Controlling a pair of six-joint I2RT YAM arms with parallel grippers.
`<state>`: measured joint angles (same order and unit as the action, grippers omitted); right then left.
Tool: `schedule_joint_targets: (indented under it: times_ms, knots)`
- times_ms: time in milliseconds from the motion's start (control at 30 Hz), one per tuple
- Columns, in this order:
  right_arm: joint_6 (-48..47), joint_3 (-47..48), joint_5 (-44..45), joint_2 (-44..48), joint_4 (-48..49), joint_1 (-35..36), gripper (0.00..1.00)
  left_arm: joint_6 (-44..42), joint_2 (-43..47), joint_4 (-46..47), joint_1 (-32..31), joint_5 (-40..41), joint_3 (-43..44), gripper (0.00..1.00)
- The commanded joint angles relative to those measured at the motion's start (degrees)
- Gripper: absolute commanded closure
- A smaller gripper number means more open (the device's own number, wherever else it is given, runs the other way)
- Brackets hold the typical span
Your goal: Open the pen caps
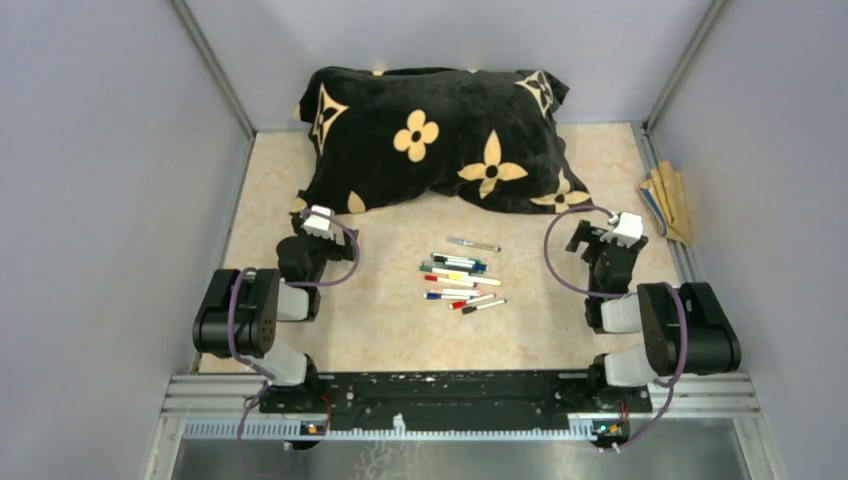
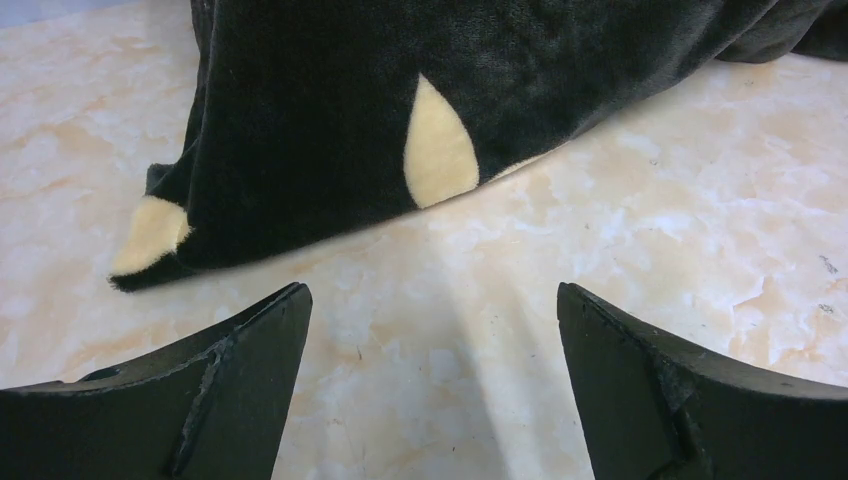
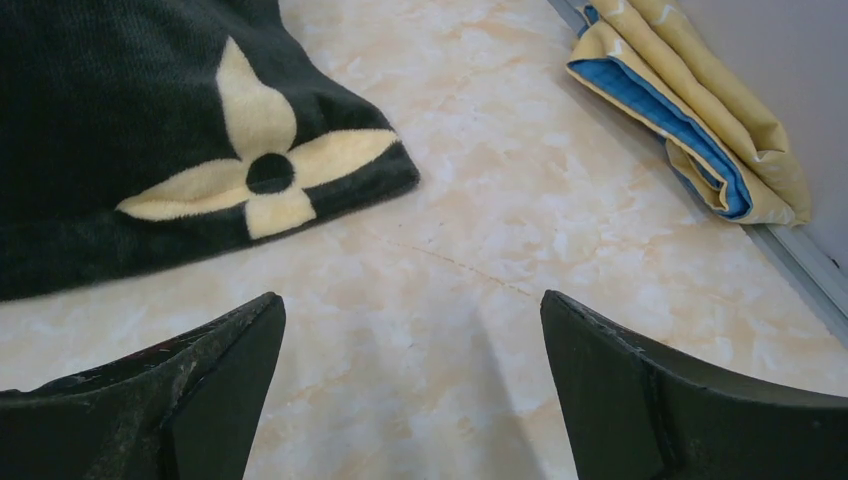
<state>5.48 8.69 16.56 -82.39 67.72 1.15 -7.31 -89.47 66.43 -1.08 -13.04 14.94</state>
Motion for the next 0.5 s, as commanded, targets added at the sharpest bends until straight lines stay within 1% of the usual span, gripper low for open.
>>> schedule_joint_targets:
  times_ms: [0, 100, 133, 200, 267, 300, 333, 367, 467]
  knots:
    - [-1.26, 4.50, 1.20, 4.81, -7.63, 1.03, 0.01, 0.54, 0.00, 0.70, 0.30, -0.37, 0.45, 0.01]
    - [-2.95, 7.50, -0.21, 10.65, -16.91, 2.18, 0.01, 0.45, -0.01, 0.67, 0.37, -0.42, 0.44, 0.01]
    - [-1.91, 8.09, -0.10, 13.13, -19.38, 2.21, 0.01, 0.46, -0.01, 0.63, 0.35, -0.42, 0.44, 0.01]
    - [5.29, 9.51, 1.44, 17.85, -24.97, 2.28, 0.01, 0.43, -0.14, 0.52, 0.26, -0.43, 0.64, 0.01]
    - [13.00, 11.04, 0.84, 21.69, -30.46, 2.24, 0.01, 0.57, 0.06, 0.69, 0.36, -0.18, 0.55, 0.01]
    - [18.59, 12.09, 2.36, 23.13, -36.00, 2.13, 0.01, 1.15, 0.24, 1.56, 0.38, -0.04, 0.42, 0.01]
    - [24.75, 14.10, 3.45, 24.07, -40.99, 1.91, 0.01, 1.72, 0.96, -0.76, 0.60, 0.25, 2.17, 0.01]
    - [26.86, 15.65, 0.01, 24.37, -43.71, 0.71, 0.01, 2.10, 2.44, -8.92, 0.65, -0.02, 6.15, 0.01]
    - [23.56, 20.20, -13.98, 21.69, -46.68, -0.31, 0.01, -0.31, 3.21, -38.88, 0.69, -2.45, 22.05, 0.01]
